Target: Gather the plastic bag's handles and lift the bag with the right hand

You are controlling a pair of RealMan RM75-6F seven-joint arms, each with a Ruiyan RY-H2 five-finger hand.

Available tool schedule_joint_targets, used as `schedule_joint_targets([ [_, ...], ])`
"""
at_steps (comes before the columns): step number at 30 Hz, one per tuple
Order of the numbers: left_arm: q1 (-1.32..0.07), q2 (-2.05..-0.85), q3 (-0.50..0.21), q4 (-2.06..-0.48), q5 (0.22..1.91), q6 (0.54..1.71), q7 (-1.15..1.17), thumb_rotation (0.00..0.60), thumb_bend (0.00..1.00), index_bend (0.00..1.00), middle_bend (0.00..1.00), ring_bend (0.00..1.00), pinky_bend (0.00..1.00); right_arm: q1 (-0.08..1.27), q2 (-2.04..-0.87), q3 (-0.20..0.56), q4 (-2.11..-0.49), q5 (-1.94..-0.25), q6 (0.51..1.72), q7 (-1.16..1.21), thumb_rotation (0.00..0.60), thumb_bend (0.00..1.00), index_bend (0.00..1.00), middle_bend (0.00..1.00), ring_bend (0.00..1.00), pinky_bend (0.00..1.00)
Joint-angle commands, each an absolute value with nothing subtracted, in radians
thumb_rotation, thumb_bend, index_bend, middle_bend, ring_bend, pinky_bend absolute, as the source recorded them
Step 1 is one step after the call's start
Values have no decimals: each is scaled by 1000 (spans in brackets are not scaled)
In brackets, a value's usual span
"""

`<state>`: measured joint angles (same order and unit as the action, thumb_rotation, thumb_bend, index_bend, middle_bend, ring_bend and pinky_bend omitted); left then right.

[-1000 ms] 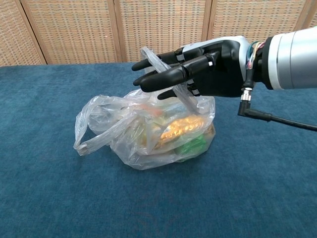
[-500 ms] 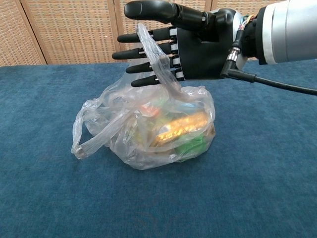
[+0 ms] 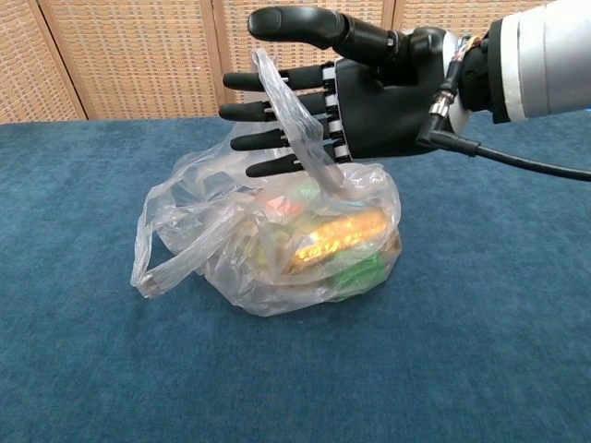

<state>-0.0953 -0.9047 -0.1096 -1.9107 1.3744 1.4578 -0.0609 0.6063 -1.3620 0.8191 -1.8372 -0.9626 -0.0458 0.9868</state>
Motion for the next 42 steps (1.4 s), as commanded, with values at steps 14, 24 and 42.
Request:
schedule_joint_targets([
  [14, -269, -1036, -106, -1609, 1569, 1338, 3, 600, 255, 10, 0, 0, 0, 569, -1408, 885, -1766, -833, -155, 785, 600, 98, 391, 500, 408, 392],
  [24, -359, -1158, -71, -1440, 1695, 1296, -14, 600, 310, 165, 0, 0, 0, 590, -1391, 862, -1748, -789, -139, 738, 600, 118, 432, 523, 415, 397],
  [42, -491, -1524, 7, -869, 1937, 1500, -320, 600, 320, 303, 0, 0, 0, 611, -1376, 846, -1732, -728, -90, 698, 600, 129, 424, 522, 404, 397],
])
